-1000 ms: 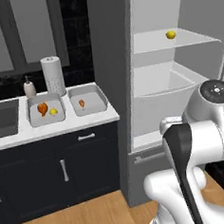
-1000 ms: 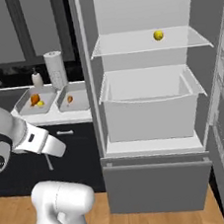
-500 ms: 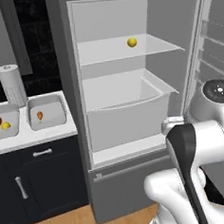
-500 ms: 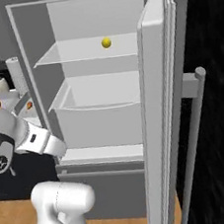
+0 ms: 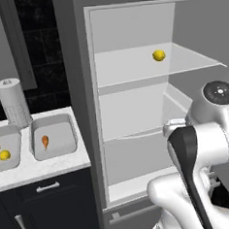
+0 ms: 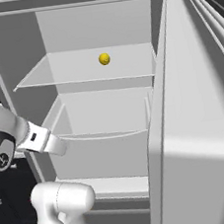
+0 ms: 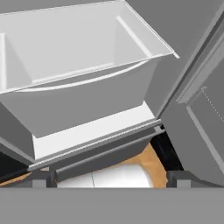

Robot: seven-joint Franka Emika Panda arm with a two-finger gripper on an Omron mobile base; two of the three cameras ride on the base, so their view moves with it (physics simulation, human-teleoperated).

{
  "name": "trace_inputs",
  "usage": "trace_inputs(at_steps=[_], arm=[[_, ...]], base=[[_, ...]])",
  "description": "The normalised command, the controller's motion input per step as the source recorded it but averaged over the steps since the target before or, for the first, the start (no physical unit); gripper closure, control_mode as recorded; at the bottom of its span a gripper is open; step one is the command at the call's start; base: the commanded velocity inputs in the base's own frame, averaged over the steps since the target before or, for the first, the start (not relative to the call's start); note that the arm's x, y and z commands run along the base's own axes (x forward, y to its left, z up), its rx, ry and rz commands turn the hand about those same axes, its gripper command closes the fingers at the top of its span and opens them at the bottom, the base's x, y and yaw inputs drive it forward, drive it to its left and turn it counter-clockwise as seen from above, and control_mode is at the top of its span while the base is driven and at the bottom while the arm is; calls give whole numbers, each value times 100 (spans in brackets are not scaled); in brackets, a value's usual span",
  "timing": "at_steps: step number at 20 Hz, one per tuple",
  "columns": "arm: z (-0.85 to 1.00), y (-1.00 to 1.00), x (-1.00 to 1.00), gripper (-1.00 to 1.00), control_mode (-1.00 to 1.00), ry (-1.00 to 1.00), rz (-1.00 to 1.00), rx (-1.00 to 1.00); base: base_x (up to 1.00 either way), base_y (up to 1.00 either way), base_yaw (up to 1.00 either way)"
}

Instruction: Place one lemon and one chicken drumstick in each tupperware on the nearby counter, to pack two identical lunches.

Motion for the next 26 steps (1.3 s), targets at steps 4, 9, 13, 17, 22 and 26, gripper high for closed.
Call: trace_inputs(at_steps=[4, 9, 13, 17, 22, 26], arm=[[0, -37, 19, -100, -100, 0, 8, 0], [29, -15, 19, -100, -100, -14, 14, 1], [35, -1, 36, -100, -100, -12, 12, 0], [57, 0, 33, -100, -100, 1, 4, 0], [42, -11, 56, -100, -100, 13, 0, 0], [3, -27, 72, -100, -100, 4, 0, 0]], base=[[0, 0, 0], [0, 0, 0], [0, 0, 0], [0, 0, 0], [0, 0, 0], [0, 0, 0]])
